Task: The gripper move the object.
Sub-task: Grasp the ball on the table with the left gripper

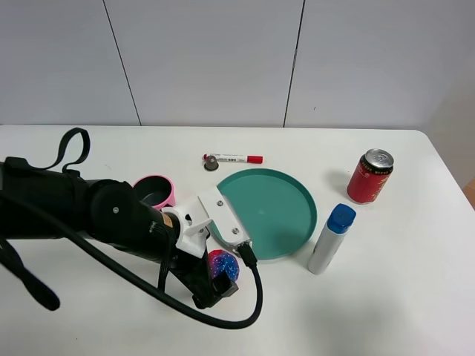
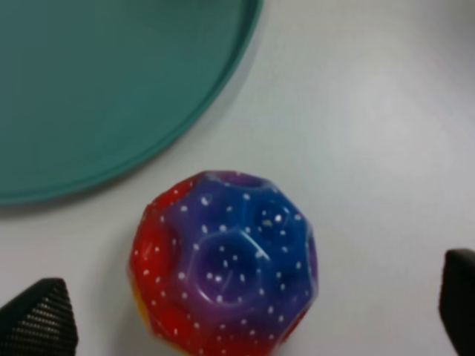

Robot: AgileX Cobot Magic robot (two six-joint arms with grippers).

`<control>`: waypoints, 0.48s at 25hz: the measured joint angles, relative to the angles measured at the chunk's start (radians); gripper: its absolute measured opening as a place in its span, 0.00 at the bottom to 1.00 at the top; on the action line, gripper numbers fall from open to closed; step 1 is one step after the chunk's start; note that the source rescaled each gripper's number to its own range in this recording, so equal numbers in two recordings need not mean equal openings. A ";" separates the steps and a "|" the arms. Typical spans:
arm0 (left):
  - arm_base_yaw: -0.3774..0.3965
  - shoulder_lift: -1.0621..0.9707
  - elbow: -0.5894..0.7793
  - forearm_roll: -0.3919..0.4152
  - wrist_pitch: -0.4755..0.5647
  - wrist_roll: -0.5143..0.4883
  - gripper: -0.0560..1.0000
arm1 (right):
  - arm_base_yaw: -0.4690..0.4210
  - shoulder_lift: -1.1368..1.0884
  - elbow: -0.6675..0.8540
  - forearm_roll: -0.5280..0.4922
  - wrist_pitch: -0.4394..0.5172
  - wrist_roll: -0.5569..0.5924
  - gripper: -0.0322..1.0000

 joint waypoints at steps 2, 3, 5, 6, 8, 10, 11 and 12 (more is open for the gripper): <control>0.000 0.019 -0.017 0.000 0.003 0.000 1.00 | 0.000 0.000 0.000 0.000 0.000 0.000 1.00; 0.000 0.027 -0.024 0.000 0.003 0.000 1.00 | 0.000 0.000 0.000 0.000 0.000 0.000 1.00; 0.000 0.043 -0.040 0.000 0.007 0.000 1.00 | 0.000 0.000 0.000 0.000 0.000 0.000 1.00; 0.000 0.052 -0.047 0.000 0.007 0.000 1.00 | 0.000 0.000 0.000 0.000 0.000 0.000 1.00; 0.000 0.069 -0.057 0.000 0.007 0.001 1.00 | 0.000 0.000 0.000 0.000 0.000 0.000 1.00; 0.000 0.085 -0.062 -0.001 0.011 0.001 1.00 | 0.000 0.000 0.000 0.000 0.000 0.000 1.00; 0.000 0.090 -0.065 -0.002 0.015 0.001 1.00 | 0.000 0.000 0.000 0.000 0.000 0.000 1.00; 0.000 0.095 -0.065 -0.002 0.019 0.001 1.00 | 0.000 0.000 0.000 0.000 0.000 0.000 1.00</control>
